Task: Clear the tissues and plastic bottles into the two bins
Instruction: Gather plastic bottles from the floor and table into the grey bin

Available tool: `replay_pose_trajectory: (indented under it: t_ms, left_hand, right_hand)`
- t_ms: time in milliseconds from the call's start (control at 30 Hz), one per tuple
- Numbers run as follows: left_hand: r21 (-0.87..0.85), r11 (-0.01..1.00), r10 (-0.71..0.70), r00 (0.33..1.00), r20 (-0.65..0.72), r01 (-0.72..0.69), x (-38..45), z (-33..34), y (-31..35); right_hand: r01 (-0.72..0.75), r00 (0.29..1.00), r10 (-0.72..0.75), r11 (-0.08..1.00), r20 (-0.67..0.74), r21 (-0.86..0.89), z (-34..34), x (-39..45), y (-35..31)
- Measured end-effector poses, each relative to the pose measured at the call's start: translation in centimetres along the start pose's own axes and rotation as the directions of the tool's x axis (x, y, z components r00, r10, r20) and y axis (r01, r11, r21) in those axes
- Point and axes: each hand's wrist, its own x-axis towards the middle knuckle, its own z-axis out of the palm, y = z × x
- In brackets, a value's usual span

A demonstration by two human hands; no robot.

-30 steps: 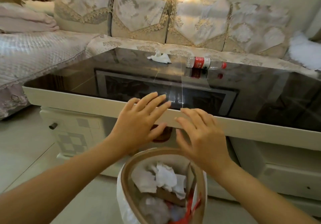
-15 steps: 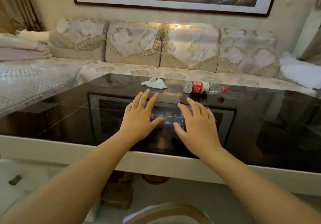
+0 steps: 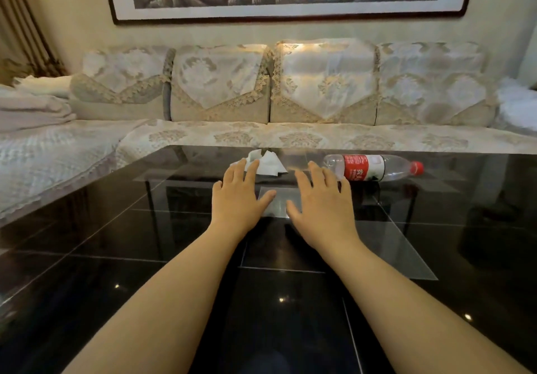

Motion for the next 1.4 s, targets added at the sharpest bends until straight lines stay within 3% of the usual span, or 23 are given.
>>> replay_pose_trajectory:
  t_ms: [133,400,733,867,1000,1067,1200,1400]
  left_hand:
    - [-0.011,0.999,-0.049,0.997,0.053,0.05,4.0,2.9,-0.7]
    - [-0.062,0.99,-0.114,0.979,0.169,0.126,10.5,6.8,-1.3]
    - [-0.133,0.978,-0.094,0.906,0.413,0.163,13.3,7.7,-1.4]
    - [-0.101,0.989,-0.059,0.905,0.421,0.111,13.5,7.6,-1.7]
    - [-0.046,0.998,0.052,0.966,0.253,-0.041,12.7,7.4,-1.4]
    - [-0.061,0.994,0.099,0.967,0.236,-0.087,12.1,7.6,-1.2]
    - [-0.222,0.971,0.169,0.909,0.38,-0.088,11.4,7.9,-1.5]
    - [-0.164,0.984,0.136,0.867,0.48,-0.064,9.1,6.2,-1.3]
  right_hand:
    - [-0.064,0.998,0.064,0.998,0.017,0.007,2.4,3.3,0.4]
    - [-0.324,0.944,0.328,0.943,0.045,-0.077,4.7,6.6,3.4]
    - [-0.407,0.911,0.411,0.909,0.035,-0.085,6.8,9.4,6.7]
    - [-0.382,0.922,0.386,0.92,0.035,-0.09,6.8,9.4,6.5]
    - [-0.344,0.939,0.344,0.939,0.009,-0.031,6.6,9.3,6.3]
    - [-0.301,0.954,0.3,0.954,0.016,0.013,6.3,9.0,6.0]
    - [-0.177,0.983,0.176,0.984,0.058,0.021,5.4,7.9,5.0]
    - [-0.08,0.993,0.09,0.99,-0.077,0.119,3.6,4.4,4.1]
